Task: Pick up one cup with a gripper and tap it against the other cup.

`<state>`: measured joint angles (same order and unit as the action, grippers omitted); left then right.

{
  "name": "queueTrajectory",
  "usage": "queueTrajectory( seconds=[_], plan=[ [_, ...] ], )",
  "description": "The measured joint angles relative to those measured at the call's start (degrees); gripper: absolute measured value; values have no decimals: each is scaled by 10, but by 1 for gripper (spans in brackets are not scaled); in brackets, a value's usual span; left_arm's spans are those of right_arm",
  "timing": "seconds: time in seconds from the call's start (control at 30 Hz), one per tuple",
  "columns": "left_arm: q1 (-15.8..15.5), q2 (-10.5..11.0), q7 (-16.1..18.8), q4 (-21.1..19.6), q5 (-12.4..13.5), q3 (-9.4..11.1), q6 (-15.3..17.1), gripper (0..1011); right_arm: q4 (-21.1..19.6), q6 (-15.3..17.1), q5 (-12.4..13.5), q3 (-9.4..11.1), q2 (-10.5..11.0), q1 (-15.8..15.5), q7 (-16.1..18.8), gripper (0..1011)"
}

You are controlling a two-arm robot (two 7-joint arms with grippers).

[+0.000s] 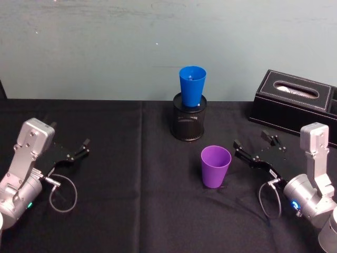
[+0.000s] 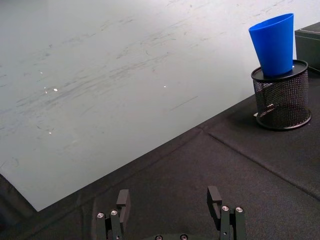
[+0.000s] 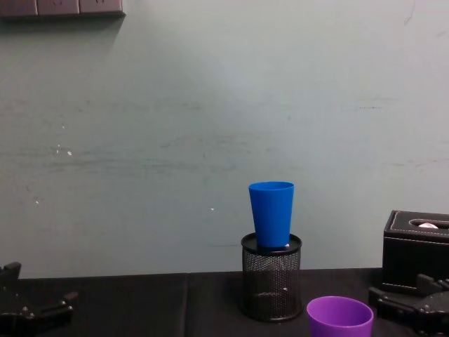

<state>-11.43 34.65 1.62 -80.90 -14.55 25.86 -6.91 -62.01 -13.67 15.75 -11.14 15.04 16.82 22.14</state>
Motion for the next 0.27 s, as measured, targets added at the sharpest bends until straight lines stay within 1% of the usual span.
queueTrajectory(
  seconds=[0.27],
  plan=[
    [0, 0, 0, 0, 0, 0, 0, 1011, 0, 0, 0, 0, 0, 0, 0, 1003]
  ],
)
